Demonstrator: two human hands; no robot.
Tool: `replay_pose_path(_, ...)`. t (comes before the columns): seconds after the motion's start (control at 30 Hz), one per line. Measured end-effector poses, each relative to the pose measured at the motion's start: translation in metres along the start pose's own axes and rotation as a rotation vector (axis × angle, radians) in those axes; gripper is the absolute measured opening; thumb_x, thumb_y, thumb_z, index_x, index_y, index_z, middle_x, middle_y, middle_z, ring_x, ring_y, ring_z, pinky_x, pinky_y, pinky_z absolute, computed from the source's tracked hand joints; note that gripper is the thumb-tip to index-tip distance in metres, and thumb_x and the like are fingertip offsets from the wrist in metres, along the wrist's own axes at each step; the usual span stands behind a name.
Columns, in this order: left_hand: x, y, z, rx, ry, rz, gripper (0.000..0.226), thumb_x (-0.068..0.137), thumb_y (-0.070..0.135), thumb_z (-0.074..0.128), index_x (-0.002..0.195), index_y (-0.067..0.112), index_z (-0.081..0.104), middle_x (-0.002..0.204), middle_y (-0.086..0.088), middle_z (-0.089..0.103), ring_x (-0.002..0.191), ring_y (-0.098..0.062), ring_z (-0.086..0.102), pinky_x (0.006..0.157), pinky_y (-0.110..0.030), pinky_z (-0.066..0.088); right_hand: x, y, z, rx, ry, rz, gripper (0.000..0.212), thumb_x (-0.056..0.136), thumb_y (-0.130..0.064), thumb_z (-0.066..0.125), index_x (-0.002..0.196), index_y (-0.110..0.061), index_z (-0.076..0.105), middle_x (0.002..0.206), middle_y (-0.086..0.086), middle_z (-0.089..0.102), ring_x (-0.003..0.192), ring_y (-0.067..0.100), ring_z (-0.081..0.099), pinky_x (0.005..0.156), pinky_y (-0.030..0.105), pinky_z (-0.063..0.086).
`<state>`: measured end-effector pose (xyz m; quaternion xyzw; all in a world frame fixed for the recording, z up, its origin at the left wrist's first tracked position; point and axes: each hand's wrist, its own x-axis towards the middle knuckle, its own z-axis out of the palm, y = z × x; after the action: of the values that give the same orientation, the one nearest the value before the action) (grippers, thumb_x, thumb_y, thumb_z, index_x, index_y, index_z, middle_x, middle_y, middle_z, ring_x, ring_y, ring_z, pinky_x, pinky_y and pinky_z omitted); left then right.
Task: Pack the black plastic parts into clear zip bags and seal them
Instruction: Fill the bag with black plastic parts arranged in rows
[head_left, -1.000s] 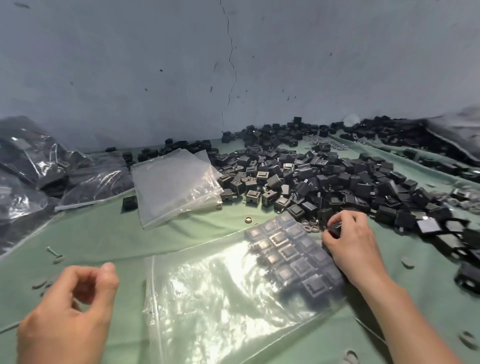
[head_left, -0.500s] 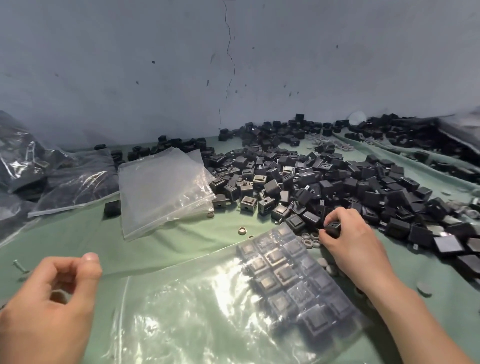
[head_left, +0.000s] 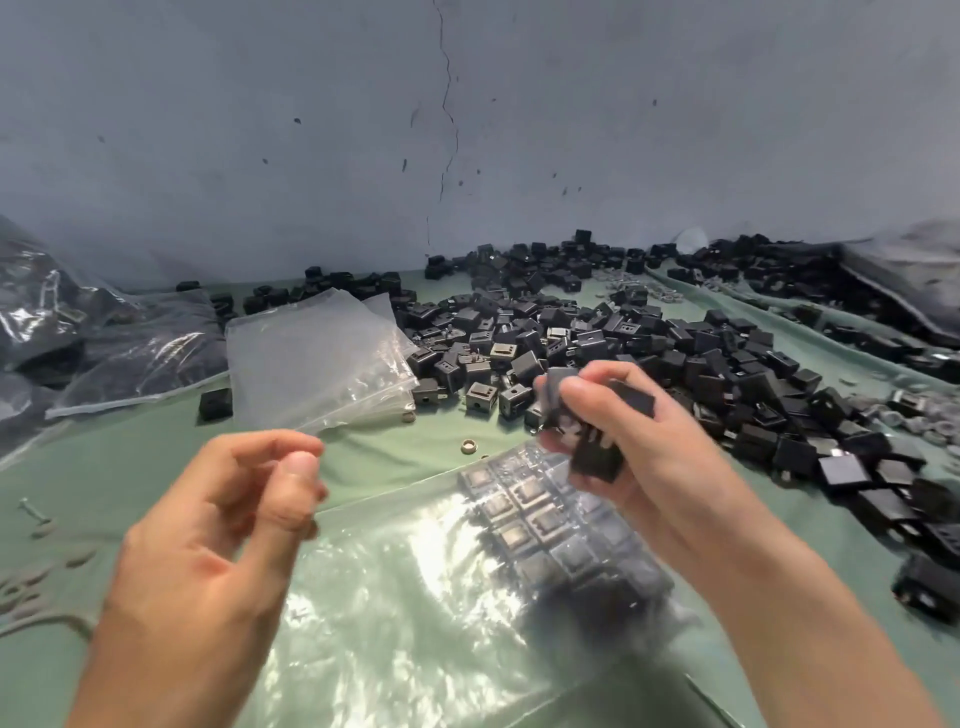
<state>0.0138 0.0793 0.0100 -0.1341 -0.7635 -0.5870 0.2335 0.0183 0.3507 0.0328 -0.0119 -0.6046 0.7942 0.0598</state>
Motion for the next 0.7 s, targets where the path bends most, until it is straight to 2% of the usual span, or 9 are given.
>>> replay_pose_path(0.1, -0.016, 0.024, 0.001, -0.317, -0.185, -0.217, 0.058, 0.066, 0.075, 0.070, 0.105, 0.033, 0.073, 0.088, -0.005, 0.072, 0.065, -0.021, 0.066, 0.052, -0.023, 0.052, -0.019, 0.009, 0.056, 0.086, -0.242, -0.012, 0.017, 0.084, -0.026, 0.077, 0.097, -0.023, 0.067, 0.108, 0.009, 0.074, 0.086, 0.024, 0.073, 0.059, 0.029, 0.050)
replay_pose_path(0.2, -0.025, 0.035, -0.010, -0.470, -0.183, -0.329, 0.046, 0.071, 0.056, 0.074, 0.104, 0.025, 0.076, 0.082, -0.007, 0.071, 0.063, -0.020, 0.062, 0.049, -0.023, 0.048, -0.037, 0.022, 0.101, 0.073, -0.376, -0.060, 0.011, 0.087, -0.022, 0.072, 0.097, -0.027, 0.069, 0.119, 0.005, 0.073, 0.086, 0.018, 0.069, 0.061, 0.029, 0.045)
replay_pose_path(0.27, -0.028, 0.037, -0.020, -0.525, -0.109, -0.399, 0.031, 0.073, 0.042, 0.077, 0.098, 0.024, 0.078, 0.078, -0.008, 0.069, 0.060, -0.015, 0.057, 0.046, -0.022, 0.045, -0.046, 0.030, 0.119, 0.080, -0.374, -0.073, 0.010, 0.087, -0.020, 0.070, 0.096, -0.024, 0.069, 0.122, -0.002, 0.072, 0.087, 0.018, 0.067, 0.061, 0.029, 0.045)
replay_pose_path(0.37, -0.036, 0.031, -0.034, -0.558, -0.092, -0.509, 0.041, 0.062, 0.031, 0.080, 0.100, 0.014, 0.078, 0.074, -0.010, 0.067, 0.056, -0.012, 0.054, 0.044, -0.022, 0.044, -0.057, 0.043, 0.136, 0.049, -0.358, -0.068, 0.010, 0.085, -0.024, 0.070, 0.092, -0.028, 0.074, 0.122, -0.006, 0.072, 0.085, 0.018, 0.066, 0.063, 0.031, 0.045)
replay_pose_path(0.43, -0.040, 0.025, -0.043, -0.553, -0.081, -0.573, 0.043, 0.064, 0.020, 0.088, 0.102, 0.007, 0.073, 0.073, -0.010, 0.067, 0.053, -0.013, 0.055, 0.042, -0.023, 0.044, -0.064, 0.049, 0.142, 0.006, -0.371, -0.058, 0.018, 0.083, -0.029, 0.072, 0.101, -0.028, 0.075, 0.112, 0.000, 0.075, 0.081, 0.015, 0.067, 0.062, 0.028, 0.047)
replay_pose_path(0.5, -0.039, 0.019, -0.056, -0.520, -0.029, -0.612, 0.045, 0.066, 0.029, 0.083, 0.102, 0.007, 0.068, 0.079, -0.009, 0.072, 0.056, -0.015, 0.061, 0.044, -0.025, 0.046, -0.068, 0.053, 0.141, -0.053, -0.353, -0.058, 0.029, 0.079, -0.037, 0.075, 0.108, -0.032, 0.074, 0.094, 0.005, 0.076, 0.081, 0.015, 0.070, 0.060, 0.023, 0.049)
replay_pose_path(0.57, -0.040, 0.006, -0.074, -0.348, 0.035, -0.577, 0.051, 0.062, 0.035, 0.091, 0.101, 0.016, 0.065, 0.086, -0.006, 0.076, 0.065, -0.016, 0.066, 0.056, -0.030, 0.049, -0.064, 0.054, 0.131, -0.052, -0.268, -0.051, 0.026, 0.078, -0.037, 0.081, 0.104, -0.034, 0.075, 0.096, 0.003, 0.076, 0.088, 0.020, 0.075, 0.059, 0.022, 0.050)
replay_pose_path(0.6, -0.042, -0.003, -0.082, -0.135, 0.038, -0.517, 0.042, 0.068, 0.043, 0.083, 0.101, 0.024, 0.064, 0.087, 0.001, 0.076, 0.071, -0.013, 0.067, 0.063, -0.030, 0.048, -0.061, 0.053, 0.124, -0.031, -0.211, -0.040, 0.024, 0.077, -0.037, 0.085, 0.099, -0.035, 0.076, 0.103, 0.003, 0.076, 0.090, 0.023, 0.075, 0.058, 0.023, 0.051)
replay_pose_path(0.7, -0.054, -0.022, -0.097, 0.467, -0.114, -0.315, 0.026, 0.080, 0.044, 0.072, 0.105, 0.043, 0.063, 0.090, 0.021, 0.068, 0.085, 0.003, 0.061, 0.075, -0.019, 0.044, -0.052, 0.046, 0.097, 0.033, -0.038, -0.018, 0.035, 0.063, -0.039, 0.083, 0.095, -0.027, 0.076, 0.106, 0.007, 0.075, 0.088, 0.025, 0.075, 0.057, 0.024, 0.055)
